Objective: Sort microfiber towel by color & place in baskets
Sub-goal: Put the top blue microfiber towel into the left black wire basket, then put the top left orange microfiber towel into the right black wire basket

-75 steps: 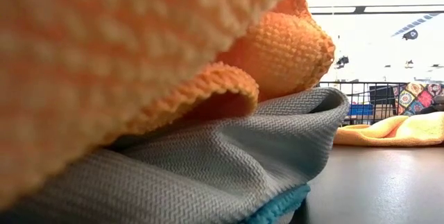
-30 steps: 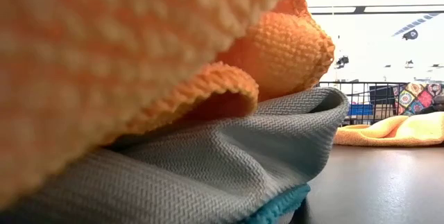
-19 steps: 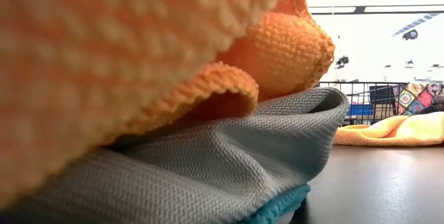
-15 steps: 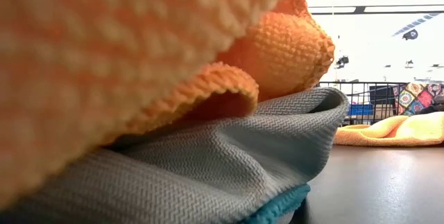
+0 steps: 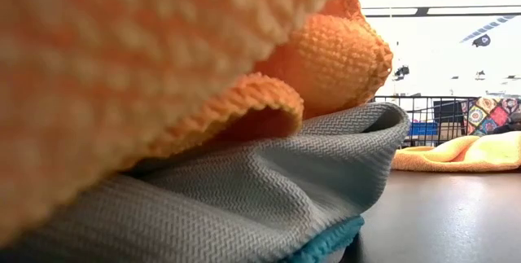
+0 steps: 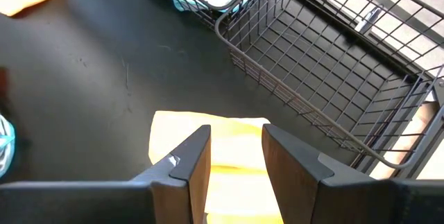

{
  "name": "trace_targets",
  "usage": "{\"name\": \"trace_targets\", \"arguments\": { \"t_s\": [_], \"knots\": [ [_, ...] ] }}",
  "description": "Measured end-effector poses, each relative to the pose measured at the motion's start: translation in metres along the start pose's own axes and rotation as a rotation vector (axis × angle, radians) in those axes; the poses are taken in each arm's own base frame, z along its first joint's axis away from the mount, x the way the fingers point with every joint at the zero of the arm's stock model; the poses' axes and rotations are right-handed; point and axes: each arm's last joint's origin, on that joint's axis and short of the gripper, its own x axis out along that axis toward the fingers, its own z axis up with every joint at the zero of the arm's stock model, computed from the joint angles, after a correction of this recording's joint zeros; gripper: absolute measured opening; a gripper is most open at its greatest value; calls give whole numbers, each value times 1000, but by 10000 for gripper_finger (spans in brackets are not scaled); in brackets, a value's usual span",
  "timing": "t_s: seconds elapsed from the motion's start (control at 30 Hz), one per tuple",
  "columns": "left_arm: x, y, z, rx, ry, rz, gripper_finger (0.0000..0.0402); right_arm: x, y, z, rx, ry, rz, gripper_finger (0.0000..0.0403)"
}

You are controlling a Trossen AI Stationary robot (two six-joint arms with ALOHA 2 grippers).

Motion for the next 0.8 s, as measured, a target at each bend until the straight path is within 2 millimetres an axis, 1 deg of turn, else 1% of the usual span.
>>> {"name": "trace_targets", "arguments": {
  "t_s": [0.2, 0.4, 0.5, 0.8],
  "knots": [
    [1, 1, -7, 31, 56, 6, 0, 0, 0, 0, -1, 0, 0, 123],
    [4, 0, -9, 6, 63, 11, 8, 0, 0, 0, -9, 0, 0, 123],
    [5, -1, -9, 7, 64, 11, 26, 0, 0, 0, -8, 0, 0, 123],
    [4, 0, -12, 28, 91, 13, 100, 0, 0, 0, -8, 0, 0, 123]
  ]
}}
